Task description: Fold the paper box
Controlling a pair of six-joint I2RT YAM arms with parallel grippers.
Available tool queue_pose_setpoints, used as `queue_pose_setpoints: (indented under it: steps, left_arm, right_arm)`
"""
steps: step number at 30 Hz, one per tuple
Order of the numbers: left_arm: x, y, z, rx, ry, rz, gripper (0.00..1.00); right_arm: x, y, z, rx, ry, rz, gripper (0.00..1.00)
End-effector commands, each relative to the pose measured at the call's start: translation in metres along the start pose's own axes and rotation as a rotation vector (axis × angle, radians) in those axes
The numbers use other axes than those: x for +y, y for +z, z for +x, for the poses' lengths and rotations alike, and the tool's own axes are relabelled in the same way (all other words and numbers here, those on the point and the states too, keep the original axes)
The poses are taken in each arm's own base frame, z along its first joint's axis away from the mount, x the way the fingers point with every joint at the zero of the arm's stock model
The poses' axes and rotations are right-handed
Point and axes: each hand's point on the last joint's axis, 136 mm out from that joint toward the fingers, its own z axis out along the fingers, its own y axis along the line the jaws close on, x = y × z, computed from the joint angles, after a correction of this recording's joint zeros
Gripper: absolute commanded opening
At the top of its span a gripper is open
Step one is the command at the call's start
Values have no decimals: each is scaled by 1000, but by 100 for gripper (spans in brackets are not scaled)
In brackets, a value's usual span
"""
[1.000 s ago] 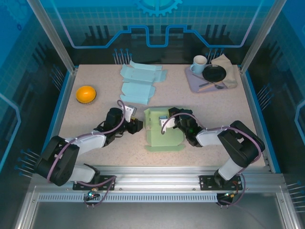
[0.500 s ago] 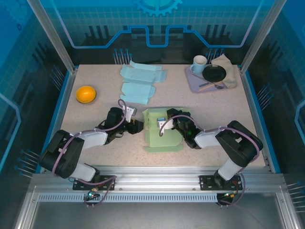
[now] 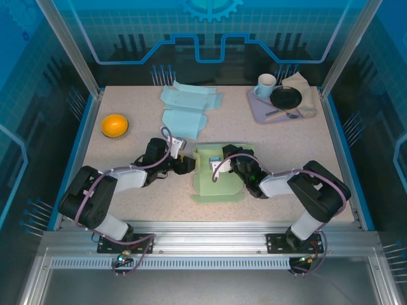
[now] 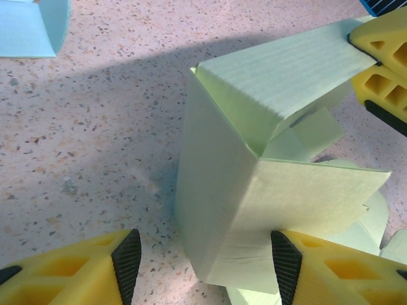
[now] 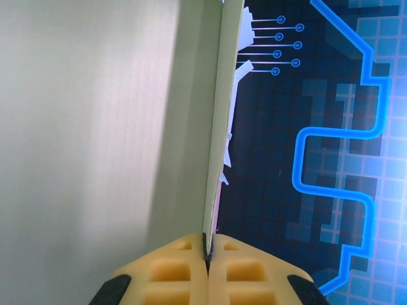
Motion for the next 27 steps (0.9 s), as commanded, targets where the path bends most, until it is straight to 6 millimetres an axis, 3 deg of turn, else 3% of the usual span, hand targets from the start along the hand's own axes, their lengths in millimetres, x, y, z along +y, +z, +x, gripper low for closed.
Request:
queue_pose_setpoints:
  steps: [1,15,27]
  left_arm:
    - [-15,5,-11,-15,56,71,61]
    - [-15,9,-6,11,56,68,70]
    - [-15,25,-10,24,112,6,71]
  right_arm:
    - [17,-4,-8,-19,-54,-40,0]
    - [24,-9,-18,-21,-100,-36,0]
    - [26,-13,-26,-44,-93,-46,0]
